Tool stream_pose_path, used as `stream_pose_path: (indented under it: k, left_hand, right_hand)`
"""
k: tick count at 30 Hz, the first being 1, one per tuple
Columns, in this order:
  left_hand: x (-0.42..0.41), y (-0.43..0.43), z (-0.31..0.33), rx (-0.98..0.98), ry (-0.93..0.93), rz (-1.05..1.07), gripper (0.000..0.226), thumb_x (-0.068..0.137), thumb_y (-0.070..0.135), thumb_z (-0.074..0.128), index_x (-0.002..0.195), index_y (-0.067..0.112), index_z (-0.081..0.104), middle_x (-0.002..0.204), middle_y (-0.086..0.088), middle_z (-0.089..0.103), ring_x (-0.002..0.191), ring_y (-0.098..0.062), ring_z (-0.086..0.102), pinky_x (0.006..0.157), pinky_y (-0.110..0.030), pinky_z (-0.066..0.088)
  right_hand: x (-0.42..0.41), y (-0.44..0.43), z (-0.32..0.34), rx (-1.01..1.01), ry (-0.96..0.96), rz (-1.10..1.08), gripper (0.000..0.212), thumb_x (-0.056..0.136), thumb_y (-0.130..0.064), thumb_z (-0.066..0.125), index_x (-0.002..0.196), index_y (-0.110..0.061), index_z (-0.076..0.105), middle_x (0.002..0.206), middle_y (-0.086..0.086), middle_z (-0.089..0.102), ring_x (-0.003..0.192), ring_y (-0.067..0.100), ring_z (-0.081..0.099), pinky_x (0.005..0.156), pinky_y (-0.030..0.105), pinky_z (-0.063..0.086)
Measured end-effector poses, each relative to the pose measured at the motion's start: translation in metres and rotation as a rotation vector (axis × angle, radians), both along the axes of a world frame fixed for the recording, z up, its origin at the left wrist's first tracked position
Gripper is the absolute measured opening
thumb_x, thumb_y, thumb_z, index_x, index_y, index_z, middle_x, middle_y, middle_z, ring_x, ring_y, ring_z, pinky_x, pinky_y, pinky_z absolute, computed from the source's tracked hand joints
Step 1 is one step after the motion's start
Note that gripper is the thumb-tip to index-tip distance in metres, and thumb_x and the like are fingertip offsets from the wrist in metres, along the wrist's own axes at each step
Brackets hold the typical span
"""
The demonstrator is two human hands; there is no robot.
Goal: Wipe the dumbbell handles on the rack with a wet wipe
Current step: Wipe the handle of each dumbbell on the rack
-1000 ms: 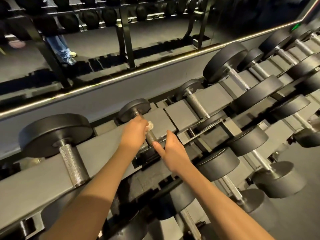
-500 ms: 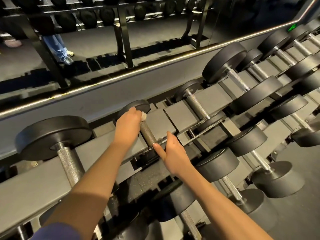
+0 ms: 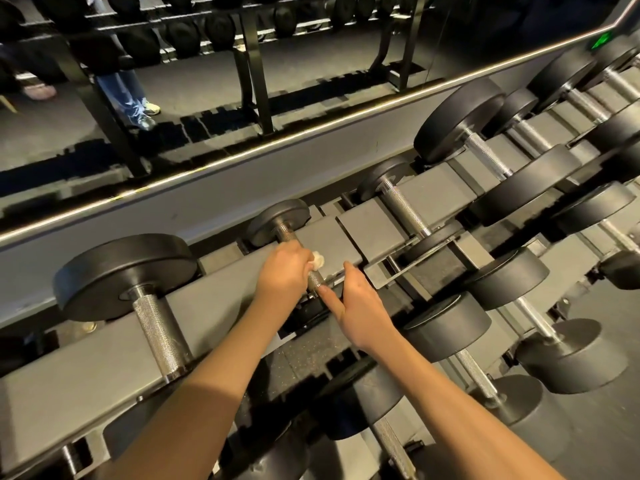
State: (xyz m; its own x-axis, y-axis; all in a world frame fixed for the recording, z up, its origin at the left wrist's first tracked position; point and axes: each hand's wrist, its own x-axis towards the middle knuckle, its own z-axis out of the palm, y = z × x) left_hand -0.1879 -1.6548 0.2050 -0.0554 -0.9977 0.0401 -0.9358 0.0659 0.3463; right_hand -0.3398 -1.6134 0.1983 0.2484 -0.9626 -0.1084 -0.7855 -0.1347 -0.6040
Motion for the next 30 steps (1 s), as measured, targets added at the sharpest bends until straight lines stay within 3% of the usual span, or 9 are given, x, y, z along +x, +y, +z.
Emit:
stream_pose_path:
  k: [6, 9, 13, 17, 19, 22, 25, 28, 30]
  left_hand:
    - [-0.007, 0.021, 0.0, 0.09, 0.078, -0.009, 0.02, 0.093, 0.02, 0.057, 0.106, 0.015, 0.07, 0.106, -0.001, 0.062, 0.101, -0.02, 0.057, 0.085, -0.033, 0.045]
    - [-0.013, 0.017, 0.009, 0.085, 0.29, 0.128, 0.015, 0.089, 0.017, 0.063, 0.098, 0.013, 0.073, 0.096, 0.0, 0.064, 0.089, -0.016, 0.059, 0.081, -0.027, 0.045]
    - [-0.043, 0.017, 0.024, 0.037, 0.658, 0.23, 0.004, 0.085, 0.012, 0.07, 0.087, 0.012, 0.073, 0.072, 0.008, 0.061, 0.064, 0.002, 0.056, 0.065, -0.014, 0.04]
    - [-0.075, 0.014, 0.029, 0.015, 0.825, 0.289, 0.005, 0.084, 0.007, 0.069, 0.086, 0.009, 0.073, 0.068, 0.01, 0.063, 0.061, 0.007, 0.058, 0.06, -0.008, 0.043]
    - [-0.084, 0.008, 0.026, -0.004, 0.769, 0.3, 0.006, 0.084, 0.011, 0.07, 0.088, 0.012, 0.074, 0.072, 0.007, 0.067, 0.068, 0.0, 0.06, 0.067, -0.019, 0.049]
    - [-0.089, 0.0, 0.026, -0.078, 0.619, 0.227, 0.014, 0.087, 0.017, 0.067, 0.098, 0.015, 0.075, 0.088, 0.004, 0.07, 0.084, -0.012, 0.063, 0.08, -0.031, 0.051]
    - [-0.086, -0.003, 0.025, -0.037, 0.289, 0.056, 0.03, 0.097, 0.03, 0.051, 0.124, 0.02, 0.063, 0.111, 0.004, 0.062, 0.103, -0.013, 0.055, 0.088, -0.031, 0.045]
    - [-0.081, -0.001, 0.016, -0.029, 0.176, 0.082, 0.038, 0.099, 0.035, 0.044, 0.132, 0.018, 0.055, 0.122, 0.002, 0.056, 0.115, -0.016, 0.049, 0.097, -0.033, 0.041]
    - [-0.081, -0.001, 0.013, -0.051, 0.152, 0.102, 0.041, 0.098, 0.039, 0.04, 0.129, 0.016, 0.057, 0.122, 0.002, 0.056, 0.115, -0.016, 0.05, 0.097, -0.032, 0.04]
  right_hand:
    - [-0.008, -0.004, -0.002, 0.019, -0.009, 0.062, 0.061, 0.099, -0.049, 0.034, 0.144, -0.007, 0.029, 0.144, 0.009, 0.039, 0.133, 0.023, 0.036, 0.109, 0.043, 0.032]
    - [-0.024, -0.011, 0.004, 0.028, -0.041, 0.119, 0.048, 0.102, -0.036, 0.035, 0.142, -0.011, 0.039, 0.147, 0.007, 0.04, 0.137, 0.021, 0.033, 0.113, 0.041, 0.026]
    - [-0.043, -0.029, 0.023, 0.089, -0.367, -0.016, 0.033, 0.1, -0.02, 0.044, 0.129, -0.011, 0.058, 0.119, -0.004, 0.061, 0.112, 0.01, 0.053, 0.098, 0.023, 0.037]
    - [-0.053, -0.054, 0.024, 0.211, -0.675, -0.2, 0.024, 0.093, -0.014, 0.057, 0.116, -0.01, 0.066, 0.095, 0.003, 0.068, 0.084, 0.014, 0.063, 0.079, 0.03, 0.051]
    - [-0.058, -0.062, 0.024, 0.258, -0.759, -0.251, 0.02, 0.09, -0.009, 0.061, 0.108, -0.009, 0.068, 0.088, 0.009, 0.068, 0.079, 0.019, 0.064, 0.074, 0.032, 0.055]
    - [-0.067, -0.074, 0.028, 0.256, -0.779, -0.283, 0.01, 0.087, -0.008, 0.064, 0.093, -0.014, 0.07, 0.082, 0.013, 0.069, 0.075, 0.023, 0.065, 0.077, 0.042, 0.057]
    - [-0.078, -0.09, 0.037, 0.163, -0.733, -0.309, 0.008, 0.088, -0.01, 0.062, 0.089, -0.013, 0.069, 0.075, 0.005, 0.068, 0.065, 0.011, 0.062, 0.065, 0.027, 0.054]
    - [-0.095, -0.115, 0.051, -0.115, -0.468, -0.293, 0.012, 0.092, -0.014, 0.055, 0.091, -0.015, 0.067, 0.069, -0.005, 0.061, 0.057, 0.003, 0.053, 0.053, 0.012, 0.041]
    - [-0.108, -0.139, 0.049, -0.272, -0.245, -0.266, 0.017, 0.094, -0.013, 0.05, 0.093, -0.009, 0.066, 0.077, 0.005, 0.064, 0.066, 0.016, 0.057, 0.059, 0.023, 0.046]
